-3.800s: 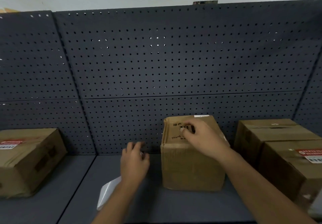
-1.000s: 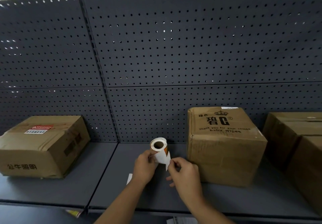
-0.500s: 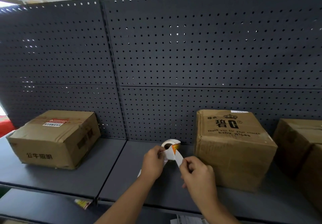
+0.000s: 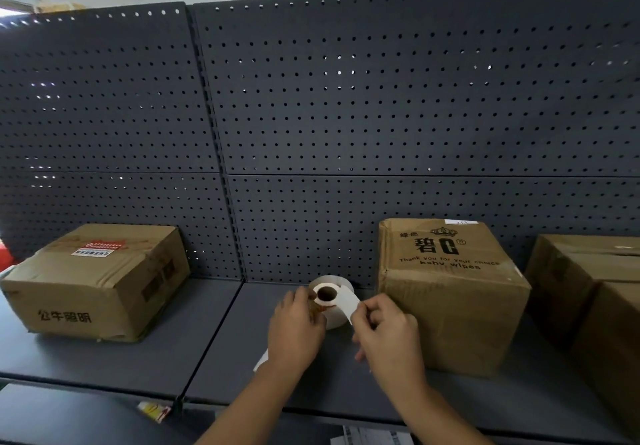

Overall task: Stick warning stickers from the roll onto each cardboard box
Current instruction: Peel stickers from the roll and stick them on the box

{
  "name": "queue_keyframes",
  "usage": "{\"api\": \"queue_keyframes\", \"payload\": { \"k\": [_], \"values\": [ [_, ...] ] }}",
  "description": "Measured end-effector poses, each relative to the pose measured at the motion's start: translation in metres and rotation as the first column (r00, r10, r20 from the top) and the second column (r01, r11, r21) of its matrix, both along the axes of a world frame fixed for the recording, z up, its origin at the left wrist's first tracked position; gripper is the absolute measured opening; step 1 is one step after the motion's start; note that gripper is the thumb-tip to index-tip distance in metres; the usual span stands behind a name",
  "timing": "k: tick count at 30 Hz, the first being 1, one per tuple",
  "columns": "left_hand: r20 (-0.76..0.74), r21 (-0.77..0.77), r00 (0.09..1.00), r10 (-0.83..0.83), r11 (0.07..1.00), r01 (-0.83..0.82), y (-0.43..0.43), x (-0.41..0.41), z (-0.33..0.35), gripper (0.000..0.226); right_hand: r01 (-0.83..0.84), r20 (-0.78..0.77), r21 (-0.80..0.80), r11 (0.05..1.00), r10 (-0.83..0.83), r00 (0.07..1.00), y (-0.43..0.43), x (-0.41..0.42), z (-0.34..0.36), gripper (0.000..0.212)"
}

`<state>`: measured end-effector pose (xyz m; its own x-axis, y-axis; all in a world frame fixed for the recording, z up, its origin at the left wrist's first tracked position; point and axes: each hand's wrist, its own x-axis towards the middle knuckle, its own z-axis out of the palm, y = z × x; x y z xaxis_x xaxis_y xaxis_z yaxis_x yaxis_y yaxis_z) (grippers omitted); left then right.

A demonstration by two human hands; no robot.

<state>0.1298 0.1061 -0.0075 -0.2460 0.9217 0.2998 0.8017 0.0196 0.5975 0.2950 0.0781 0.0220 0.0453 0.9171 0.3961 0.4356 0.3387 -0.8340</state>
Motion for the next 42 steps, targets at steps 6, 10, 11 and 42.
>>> {"api": "queue_keyframes", "payload": {
  "k": [6, 10, 11, 42],
  "values": [
    [0.597, 0.189, 0.791, -0.134, 0.982, 0.023, -0.03, 0.027, 0.046, 0.015, 0.007, 0.008, 0.1, 0.995, -0.008, 1.0, 0.002, 0.0, 0.005, 0.021],
    [0.839, 0.126, 0.519, -0.165, 0.986, 0.11, -0.048, 0.043, 0.068, 0.037, -0.019, 0.218, 0.358, 0.933, -0.064, 0.974, 0.001, -0.002, 0.011, 0.021],
    [0.866, 0.114, 0.475, -0.154, 0.987, 0.112, -0.05, 0.044, 0.071, 0.038, -0.026, 0.272, 0.42, 0.907, -0.098, 0.957, 0.001, -0.002, 0.014, 0.022],
    [0.826, 0.235, 0.476, -0.304, 0.951, 0.2, -0.031, 0.08, 0.12, 0.015, -0.223, -0.328, 0.049, 0.974, 0.226, 0.917, 0.0, 0.072, 0.095, 0.009]
  ]
}}
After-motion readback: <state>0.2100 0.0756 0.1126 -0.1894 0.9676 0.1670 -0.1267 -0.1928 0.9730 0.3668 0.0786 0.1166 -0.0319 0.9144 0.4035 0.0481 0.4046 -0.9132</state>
